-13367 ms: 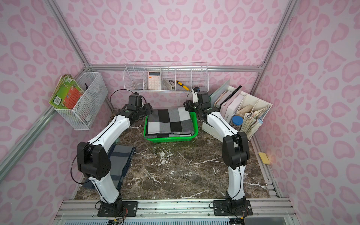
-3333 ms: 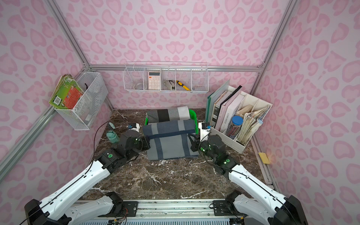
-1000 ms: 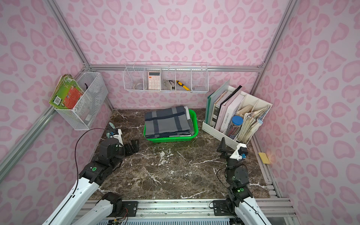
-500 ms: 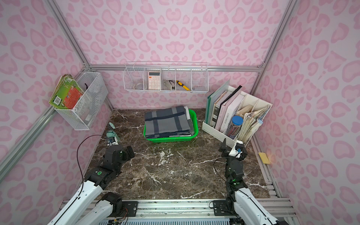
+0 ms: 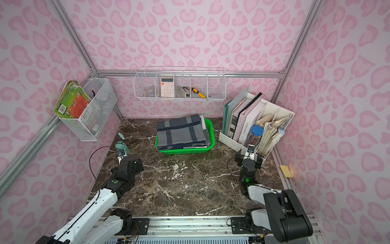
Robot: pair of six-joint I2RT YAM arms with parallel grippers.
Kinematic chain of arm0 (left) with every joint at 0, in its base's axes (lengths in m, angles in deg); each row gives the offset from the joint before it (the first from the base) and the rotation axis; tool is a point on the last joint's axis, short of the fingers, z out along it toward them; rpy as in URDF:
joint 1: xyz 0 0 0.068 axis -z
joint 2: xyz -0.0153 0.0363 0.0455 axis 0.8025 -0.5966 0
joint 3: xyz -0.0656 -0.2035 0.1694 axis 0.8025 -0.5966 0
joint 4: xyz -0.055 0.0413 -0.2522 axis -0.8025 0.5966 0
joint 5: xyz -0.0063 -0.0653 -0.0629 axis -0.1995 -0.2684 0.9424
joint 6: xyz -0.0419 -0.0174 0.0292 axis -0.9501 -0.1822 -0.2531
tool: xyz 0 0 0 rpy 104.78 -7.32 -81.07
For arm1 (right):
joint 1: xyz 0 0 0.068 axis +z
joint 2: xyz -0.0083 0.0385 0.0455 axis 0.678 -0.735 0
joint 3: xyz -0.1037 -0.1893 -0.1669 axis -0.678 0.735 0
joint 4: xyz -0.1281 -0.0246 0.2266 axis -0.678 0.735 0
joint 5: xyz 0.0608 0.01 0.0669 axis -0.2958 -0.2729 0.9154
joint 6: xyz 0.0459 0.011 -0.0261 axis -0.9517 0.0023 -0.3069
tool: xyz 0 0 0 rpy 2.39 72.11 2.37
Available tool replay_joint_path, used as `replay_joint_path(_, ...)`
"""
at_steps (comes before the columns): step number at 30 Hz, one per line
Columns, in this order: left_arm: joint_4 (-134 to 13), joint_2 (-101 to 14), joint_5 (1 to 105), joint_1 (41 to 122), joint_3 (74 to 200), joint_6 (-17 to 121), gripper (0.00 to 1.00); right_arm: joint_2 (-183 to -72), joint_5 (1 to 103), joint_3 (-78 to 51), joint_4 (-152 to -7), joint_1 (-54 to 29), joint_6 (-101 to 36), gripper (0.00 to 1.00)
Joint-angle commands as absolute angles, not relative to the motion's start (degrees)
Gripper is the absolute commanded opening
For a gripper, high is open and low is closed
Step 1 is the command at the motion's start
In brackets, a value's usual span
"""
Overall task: Put the folded scarf in the basket
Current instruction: Reset both arms
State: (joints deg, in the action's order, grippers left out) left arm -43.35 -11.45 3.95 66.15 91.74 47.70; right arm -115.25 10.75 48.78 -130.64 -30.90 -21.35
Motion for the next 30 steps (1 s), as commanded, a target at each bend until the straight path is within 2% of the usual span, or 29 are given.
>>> replay_joint_path(1, -47.4, -13.4, 0.7, 65.5, 91.0, 50.7, 0.99, -118.5, 7.9, 44.8, -126.6, -30.8, -21.8, 0.99)
replay_joint_path(6, -52.4, -16.7, 0.1, 63.8, 88.5, 52.1, 0.99, -119.2, 9.3, 45.2, -129.3, -31.0, -18.9, 0.99)
replay_joint_path(10, -56.7, -19.9, 0.0, 62.7, 87.2, 51.8, 0.99, -119.2, 14.4, 45.6, -130.8, -31.6, -17.0, 0.99)
replay_joint_path(16, -61.9, -25.3, -1.0, 60.9, 88.6, 50.5, 0.99, -122.2, 11.2, 46.3, -139.8, -32.0, -13.4, 0.99)
replay_joint_path(22, -71.1, -28.5, 2.6, 59.6, 88.1, 52.7, 0.99, -123.8, 12.3, 47.0, -144.5, -32.1, -11.6, 0.99)
replay_joint_path(26, -77.8, -30.8, 1.7, 59.5, 87.6, 55.4, 0.99, -125.0, 15.9, 47.5, -146.7, -32.1, -11.7, 0.99)
replay_joint_path(27, -79.8, -31.3, 0.8, 59.4, 87.3, 55.5, 0.99, -126.4, 16.2, 48.5, -151.1, -32.1, -10.8, 0.99)
replay_joint_path(30, -85.6, -32.2, 1.4, 59.2, 85.8, 55.8, 0.99, -127.1, 13.5, 49.8, -154.7, -32.0, -11.4, 0.99)
